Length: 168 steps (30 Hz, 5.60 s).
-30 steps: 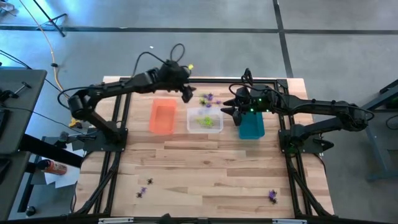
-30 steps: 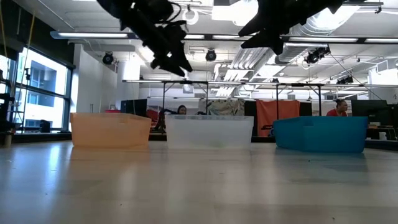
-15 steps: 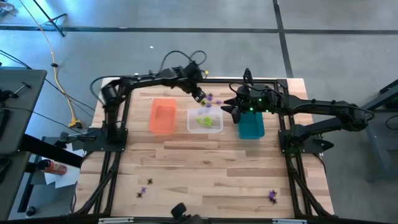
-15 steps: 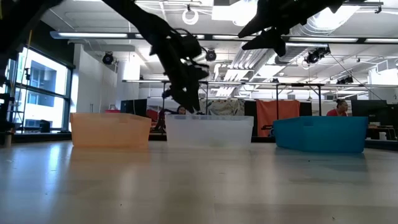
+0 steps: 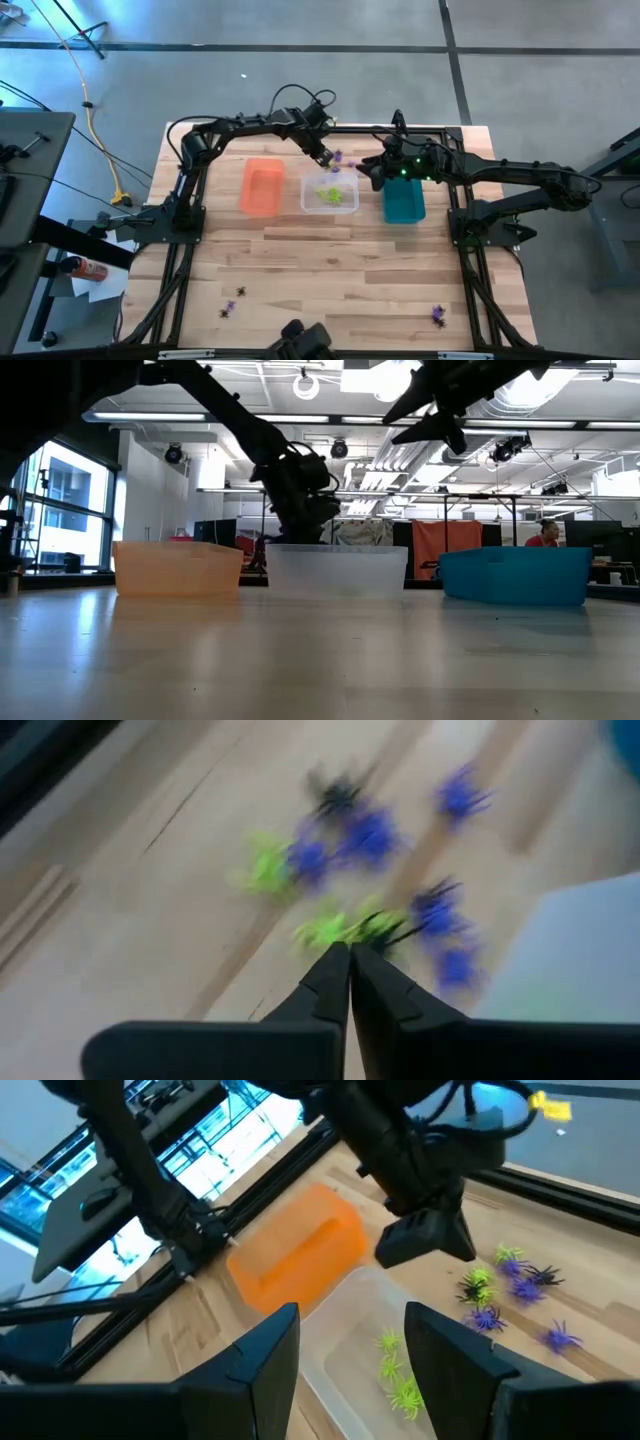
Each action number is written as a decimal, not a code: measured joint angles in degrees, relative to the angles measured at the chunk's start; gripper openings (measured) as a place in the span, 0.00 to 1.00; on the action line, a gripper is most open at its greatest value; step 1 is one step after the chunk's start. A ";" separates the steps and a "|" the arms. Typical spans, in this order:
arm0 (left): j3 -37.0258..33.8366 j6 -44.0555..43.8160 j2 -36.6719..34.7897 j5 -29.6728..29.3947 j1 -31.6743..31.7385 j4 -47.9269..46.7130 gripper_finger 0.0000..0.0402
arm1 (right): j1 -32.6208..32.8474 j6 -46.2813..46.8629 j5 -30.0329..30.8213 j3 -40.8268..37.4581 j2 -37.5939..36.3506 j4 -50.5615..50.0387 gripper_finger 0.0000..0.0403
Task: Sort Halloween decoration
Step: Put the green spider toy into the transparent bin
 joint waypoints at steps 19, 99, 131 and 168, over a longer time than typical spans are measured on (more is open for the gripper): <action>0.01 2.39 3.05 5.46 2.09 0.39 0.00 | 0.03 2.65 1.16 0.00 0.00 0.09 0.44; -2.24 10.29 0.16 1.01 7.92 -17.04 0.00 | 0.05 6.33 3.92 -0.02 0.02 2.17 0.44; -8.26 11.47 -6.51 -6.06 4.86 -7.04 0.45 | 0.05 4.96 4.39 -0.02 0.10 2.15 0.44; -8.28 14.86 -12.33 -5.15 9.04 -3.78 0.00 | 0.03 1.95 5.42 -0.02 0.15 1.57 0.44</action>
